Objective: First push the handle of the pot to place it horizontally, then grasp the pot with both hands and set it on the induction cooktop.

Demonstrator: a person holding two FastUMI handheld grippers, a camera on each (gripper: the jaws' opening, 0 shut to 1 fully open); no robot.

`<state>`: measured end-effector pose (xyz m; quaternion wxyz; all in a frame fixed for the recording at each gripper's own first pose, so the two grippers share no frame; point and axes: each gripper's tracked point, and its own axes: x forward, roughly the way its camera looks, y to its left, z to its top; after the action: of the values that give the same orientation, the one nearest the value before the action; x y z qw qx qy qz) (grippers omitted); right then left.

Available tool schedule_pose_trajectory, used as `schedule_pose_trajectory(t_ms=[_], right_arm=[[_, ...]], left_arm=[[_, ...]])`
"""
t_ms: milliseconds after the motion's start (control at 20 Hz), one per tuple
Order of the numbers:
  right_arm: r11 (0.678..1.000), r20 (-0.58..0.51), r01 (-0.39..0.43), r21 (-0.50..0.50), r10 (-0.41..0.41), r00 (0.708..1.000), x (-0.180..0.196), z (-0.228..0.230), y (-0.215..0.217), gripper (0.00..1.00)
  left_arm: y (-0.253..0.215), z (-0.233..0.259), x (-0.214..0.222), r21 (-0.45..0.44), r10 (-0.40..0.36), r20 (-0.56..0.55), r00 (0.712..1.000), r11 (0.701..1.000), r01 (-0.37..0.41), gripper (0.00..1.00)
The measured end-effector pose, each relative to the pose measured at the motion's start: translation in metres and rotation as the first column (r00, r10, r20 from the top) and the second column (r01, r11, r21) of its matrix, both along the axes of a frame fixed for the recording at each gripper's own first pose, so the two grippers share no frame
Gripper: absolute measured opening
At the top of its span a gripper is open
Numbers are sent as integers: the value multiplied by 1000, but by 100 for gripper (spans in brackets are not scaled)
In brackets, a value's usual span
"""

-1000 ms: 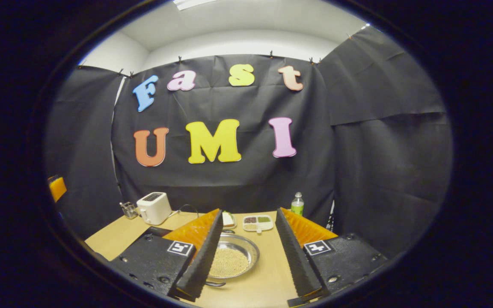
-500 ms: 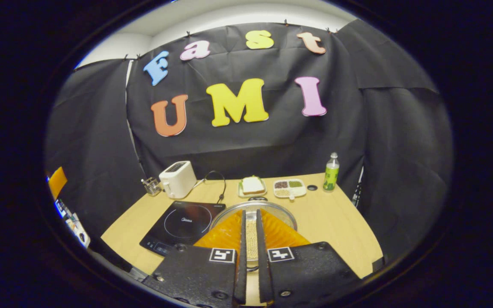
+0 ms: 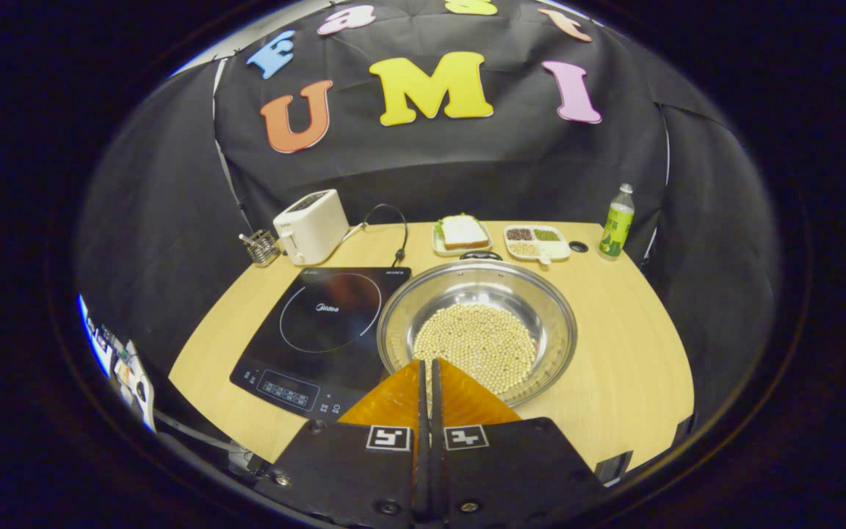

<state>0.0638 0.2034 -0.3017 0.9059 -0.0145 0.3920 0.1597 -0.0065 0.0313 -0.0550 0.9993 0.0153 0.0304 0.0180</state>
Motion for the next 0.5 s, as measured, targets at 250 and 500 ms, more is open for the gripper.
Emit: schedule_pose_trajectory(t_ms=[250, 500], right_arm=[[999, -76, -42, -19, 41, 996, -5, -40, 20, 4], [993, -169, -85, -85, 70, 983, -20, -85, 22, 4]], left_arm=[[3, 0, -4, 18, 8, 13, 1000, 1000, -8, 95], [3, 2, -6, 31, 10, 16, 1000, 999, -10, 95]])
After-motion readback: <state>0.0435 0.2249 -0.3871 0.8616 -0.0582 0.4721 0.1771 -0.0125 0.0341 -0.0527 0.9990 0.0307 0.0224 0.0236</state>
